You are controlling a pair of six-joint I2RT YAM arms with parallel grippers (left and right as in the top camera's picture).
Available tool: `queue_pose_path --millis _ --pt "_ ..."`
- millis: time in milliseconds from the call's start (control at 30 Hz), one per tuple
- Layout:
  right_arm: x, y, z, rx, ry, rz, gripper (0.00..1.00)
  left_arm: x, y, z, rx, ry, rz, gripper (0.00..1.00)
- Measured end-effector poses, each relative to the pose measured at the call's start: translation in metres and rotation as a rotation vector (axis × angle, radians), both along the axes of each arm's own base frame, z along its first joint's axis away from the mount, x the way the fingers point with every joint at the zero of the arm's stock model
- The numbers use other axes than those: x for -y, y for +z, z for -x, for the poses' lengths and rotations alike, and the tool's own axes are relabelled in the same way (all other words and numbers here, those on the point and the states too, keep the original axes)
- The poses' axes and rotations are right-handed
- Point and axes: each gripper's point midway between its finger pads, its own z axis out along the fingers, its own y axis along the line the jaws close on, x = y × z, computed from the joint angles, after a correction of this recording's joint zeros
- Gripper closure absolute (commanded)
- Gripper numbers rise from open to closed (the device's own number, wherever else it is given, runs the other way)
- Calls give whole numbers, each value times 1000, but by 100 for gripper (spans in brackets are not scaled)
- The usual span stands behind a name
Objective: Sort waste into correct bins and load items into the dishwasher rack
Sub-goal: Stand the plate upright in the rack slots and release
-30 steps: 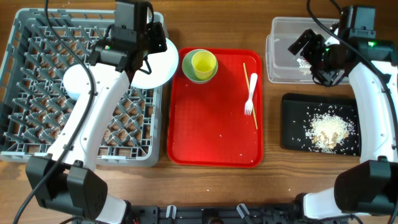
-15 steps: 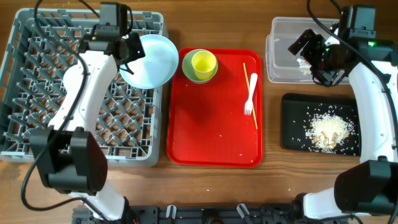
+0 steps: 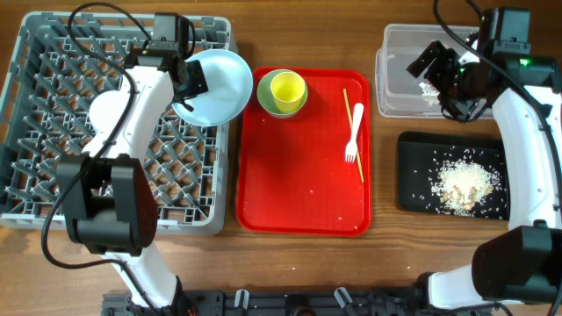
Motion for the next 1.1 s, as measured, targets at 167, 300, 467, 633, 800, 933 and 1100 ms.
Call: queue_pose_path --millis 167,300,467,633,800,933,1100 --pt "0 0 0 0 0 0 0 -4 -2 2 -11 8 -21 96" --pt "0 0 0 0 0 0 0 -5 -7 6 -35 9 -23 96" --pt "0 0 0 0 0 0 0 -6 -21 15 -97 10 -29 96" --pt "0 0 0 0 0 0 0 -6 -23 20 -123 8 -28 96" --pt "0 0 0 0 0 0 0 -7 -24 23 -133 15 -27 96" --pt "0 0 0 0 0 0 0 -5 -14 18 -93 19 -17 96" --pt "0 0 0 0 0 0 0 -12 45 7 79 37 6 96"
